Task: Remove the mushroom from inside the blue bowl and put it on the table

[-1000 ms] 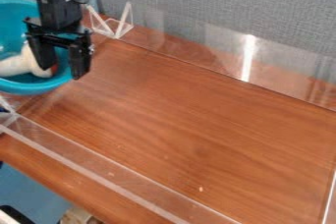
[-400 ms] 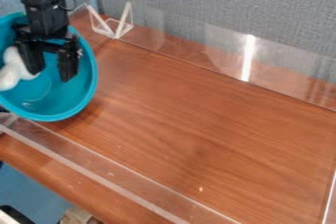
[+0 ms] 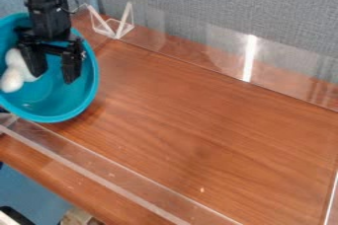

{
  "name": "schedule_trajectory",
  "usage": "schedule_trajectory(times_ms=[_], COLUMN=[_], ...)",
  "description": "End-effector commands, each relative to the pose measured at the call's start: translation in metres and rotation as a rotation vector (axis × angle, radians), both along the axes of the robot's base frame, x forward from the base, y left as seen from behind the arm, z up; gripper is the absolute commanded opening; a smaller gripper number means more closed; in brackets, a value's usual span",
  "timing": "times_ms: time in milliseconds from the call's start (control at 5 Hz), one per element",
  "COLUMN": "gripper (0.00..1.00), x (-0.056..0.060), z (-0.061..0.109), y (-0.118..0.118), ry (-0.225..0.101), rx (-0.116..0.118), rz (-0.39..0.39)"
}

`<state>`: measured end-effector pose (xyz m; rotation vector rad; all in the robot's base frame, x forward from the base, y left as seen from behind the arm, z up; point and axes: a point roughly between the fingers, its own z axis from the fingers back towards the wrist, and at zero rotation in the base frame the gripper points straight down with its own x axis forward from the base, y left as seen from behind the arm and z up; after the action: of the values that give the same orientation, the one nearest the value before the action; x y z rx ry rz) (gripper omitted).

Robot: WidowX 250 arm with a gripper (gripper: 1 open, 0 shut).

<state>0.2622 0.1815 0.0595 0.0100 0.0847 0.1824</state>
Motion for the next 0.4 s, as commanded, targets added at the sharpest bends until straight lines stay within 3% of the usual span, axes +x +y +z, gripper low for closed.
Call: schedule_trajectory(times_ms=[0, 200], gripper=[1.00, 1.00], x=[0.0012, 0.0010], z=[-0.0017, -0.0081], y=[0.0072, 0.0066], ry=[-0.018, -0.011], rx=[0.039, 0.038], rz=[0.012, 0.021])
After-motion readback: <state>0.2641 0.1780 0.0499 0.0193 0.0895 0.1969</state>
